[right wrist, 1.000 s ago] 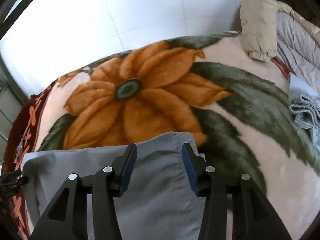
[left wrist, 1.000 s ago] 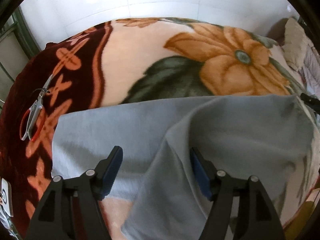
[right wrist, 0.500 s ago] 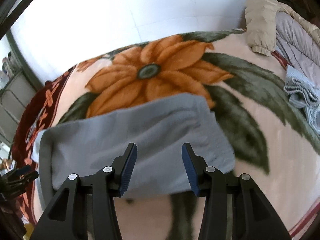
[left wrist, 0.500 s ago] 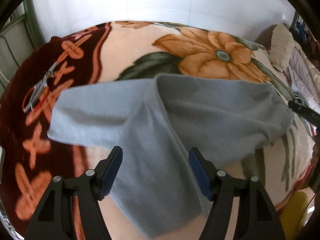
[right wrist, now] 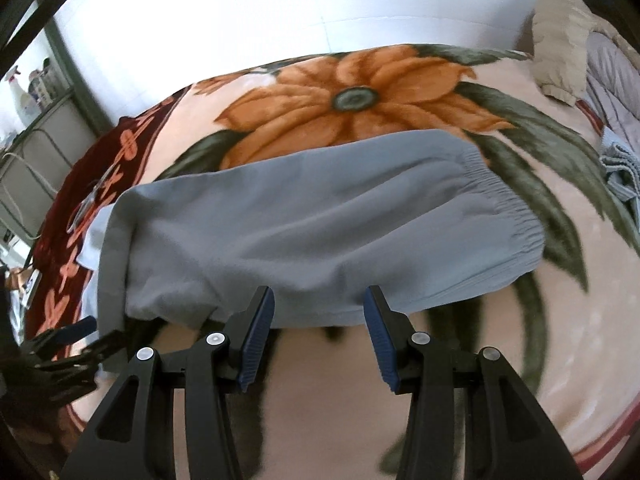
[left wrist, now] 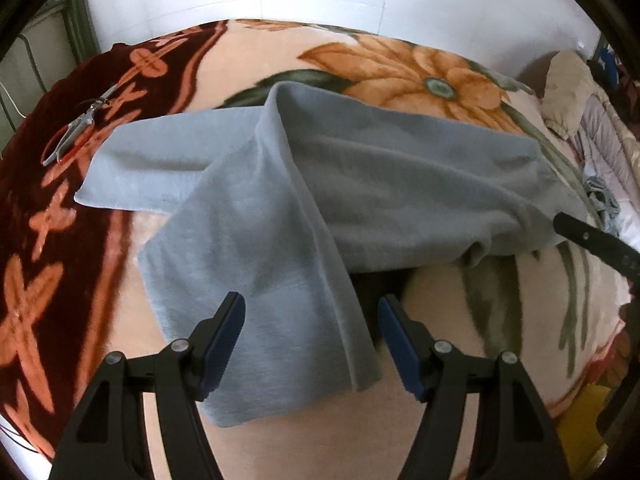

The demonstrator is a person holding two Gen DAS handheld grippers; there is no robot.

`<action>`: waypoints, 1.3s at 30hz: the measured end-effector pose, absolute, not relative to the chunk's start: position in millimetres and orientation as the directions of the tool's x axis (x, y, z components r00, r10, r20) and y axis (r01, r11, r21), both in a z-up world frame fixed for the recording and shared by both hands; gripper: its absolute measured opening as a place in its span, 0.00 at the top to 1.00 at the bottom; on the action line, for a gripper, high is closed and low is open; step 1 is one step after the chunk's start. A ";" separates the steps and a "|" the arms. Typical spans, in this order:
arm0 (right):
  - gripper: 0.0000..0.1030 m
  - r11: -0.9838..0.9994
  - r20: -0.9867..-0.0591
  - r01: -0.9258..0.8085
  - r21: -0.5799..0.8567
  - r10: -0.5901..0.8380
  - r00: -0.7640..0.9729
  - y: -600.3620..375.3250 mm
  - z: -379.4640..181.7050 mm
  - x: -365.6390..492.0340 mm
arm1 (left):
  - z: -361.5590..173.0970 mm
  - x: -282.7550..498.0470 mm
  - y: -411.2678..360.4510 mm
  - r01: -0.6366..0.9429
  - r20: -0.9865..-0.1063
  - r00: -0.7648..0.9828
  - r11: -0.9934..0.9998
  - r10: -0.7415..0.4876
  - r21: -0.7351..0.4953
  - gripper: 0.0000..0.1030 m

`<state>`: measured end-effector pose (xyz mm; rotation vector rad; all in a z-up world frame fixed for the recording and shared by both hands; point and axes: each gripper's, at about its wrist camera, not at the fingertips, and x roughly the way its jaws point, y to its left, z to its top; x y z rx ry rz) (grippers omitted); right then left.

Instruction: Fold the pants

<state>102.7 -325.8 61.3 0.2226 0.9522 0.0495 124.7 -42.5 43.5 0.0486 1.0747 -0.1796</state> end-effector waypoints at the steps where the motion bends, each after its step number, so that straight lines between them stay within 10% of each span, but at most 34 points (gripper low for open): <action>1: 0.54 0.976 -0.803 0.049 0.212 0.145 0.578 -323.8 60.9 102.6 | 40.1 124.7 -43.7 0.164 -0.876 0.470 0.986 -0.109 -0.034 0.30; 3: 0.54 0.978 -0.804 0.038 0.206 0.147 0.576 -320.5 60.8 102.8 | 33.7 124.7 -43.7 0.165 -0.874 0.475 0.986 -0.104 -0.028 0.41; 5: 0.54 0.978 -0.802 0.032 0.205 0.149 0.579 -318.7 61.8 103.3 | 30.3 124.6 -40.4 0.183 -0.878 0.458 0.981 -0.137 -0.057 0.77; 8: 0.54 0.976 -0.796 0.036 0.214 0.153 0.586 -320.0 63.4 105.0 | 39.5 123.2 -29.8 0.186 -0.866 0.475 0.980 -0.157 -0.076 0.93; 22: 0.54 0.982 -0.821 -0.099 0.158 0.187 0.540 -278.4 71.1 148.0 | 103.2 194.2 71.8 0.076 -0.812 0.583 0.992 0.037 0.100 0.94; 39: 0.54 0.890 -0.889 -0.455 0.034 0.235 0.393 -132.4 52.9 270.4 | 43.0 280.8 111.3 0.053 -0.877 0.475 0.993 0.067 0.105 0.92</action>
